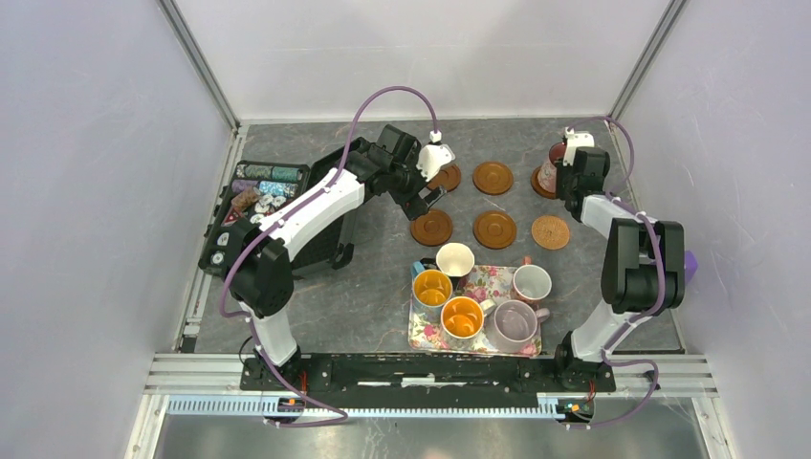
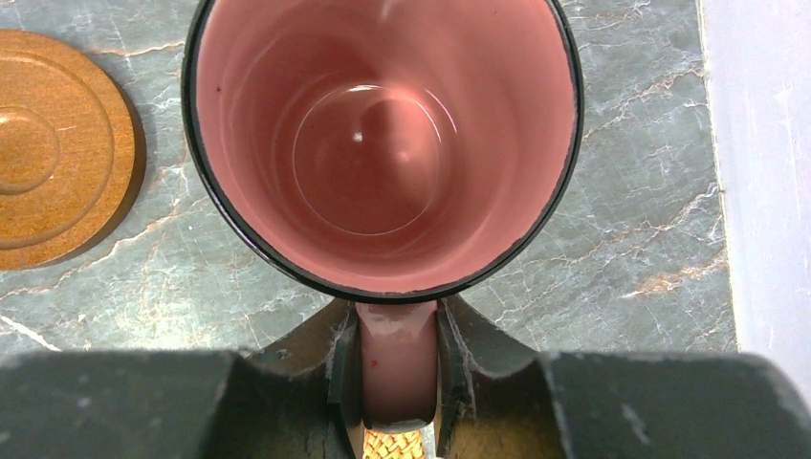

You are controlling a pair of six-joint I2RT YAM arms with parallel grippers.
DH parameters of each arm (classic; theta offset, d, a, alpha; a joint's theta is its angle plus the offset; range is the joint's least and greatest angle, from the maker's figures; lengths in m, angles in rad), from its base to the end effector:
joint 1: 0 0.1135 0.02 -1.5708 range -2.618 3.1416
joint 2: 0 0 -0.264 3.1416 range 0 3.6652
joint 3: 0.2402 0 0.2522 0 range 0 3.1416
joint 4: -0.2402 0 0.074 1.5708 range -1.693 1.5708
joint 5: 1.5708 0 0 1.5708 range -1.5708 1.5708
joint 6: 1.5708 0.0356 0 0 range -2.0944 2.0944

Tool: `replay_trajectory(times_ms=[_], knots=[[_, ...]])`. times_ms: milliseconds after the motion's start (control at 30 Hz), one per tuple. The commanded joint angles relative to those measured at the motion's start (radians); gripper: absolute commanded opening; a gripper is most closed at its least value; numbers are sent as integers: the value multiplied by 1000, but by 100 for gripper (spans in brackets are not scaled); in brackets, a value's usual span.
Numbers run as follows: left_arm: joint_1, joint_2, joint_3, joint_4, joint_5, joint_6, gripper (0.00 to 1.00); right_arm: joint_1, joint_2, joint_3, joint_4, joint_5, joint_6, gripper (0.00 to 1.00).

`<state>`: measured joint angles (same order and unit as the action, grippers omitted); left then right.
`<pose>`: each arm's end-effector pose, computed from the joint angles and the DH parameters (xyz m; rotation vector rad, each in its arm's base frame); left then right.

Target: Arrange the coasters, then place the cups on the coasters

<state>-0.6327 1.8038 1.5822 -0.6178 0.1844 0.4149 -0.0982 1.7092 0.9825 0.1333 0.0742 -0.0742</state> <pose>0.3235 -0.2453 0.2939 1.2820 2.0484 -0.3225 0.3681 -0.0389 0.1958 0.0688 2.1667 -0.1794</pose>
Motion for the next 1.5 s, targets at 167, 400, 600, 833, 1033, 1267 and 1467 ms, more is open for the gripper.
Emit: replay_trajectory(times_ms=[167,400,600,833,1033,1267,1467], knots=[[-2,-14,12,18,-8,-11,100,12,0,54,123,48,33,34],[-2,-21,7,-11,14,18,100,13,-22,45,92,39,40,49],[-2,-56,-6,-95,81,90,100,13,-79,25,58,20,29,66],[-2,-127,-81,-225,225,241,100,12,-192,-19,-5,-23,-37,83],[-15,-135,-127,-255,250,302,93,12,-278,-36,-87,-116,-101,95],[-32,-179,-238,-255,329,451,82,12,-346,-46,-170,-246,-174,98],[-69,-167,-269,-253,340,535,81,12,-354,-44,-200,-245,-168,98]])
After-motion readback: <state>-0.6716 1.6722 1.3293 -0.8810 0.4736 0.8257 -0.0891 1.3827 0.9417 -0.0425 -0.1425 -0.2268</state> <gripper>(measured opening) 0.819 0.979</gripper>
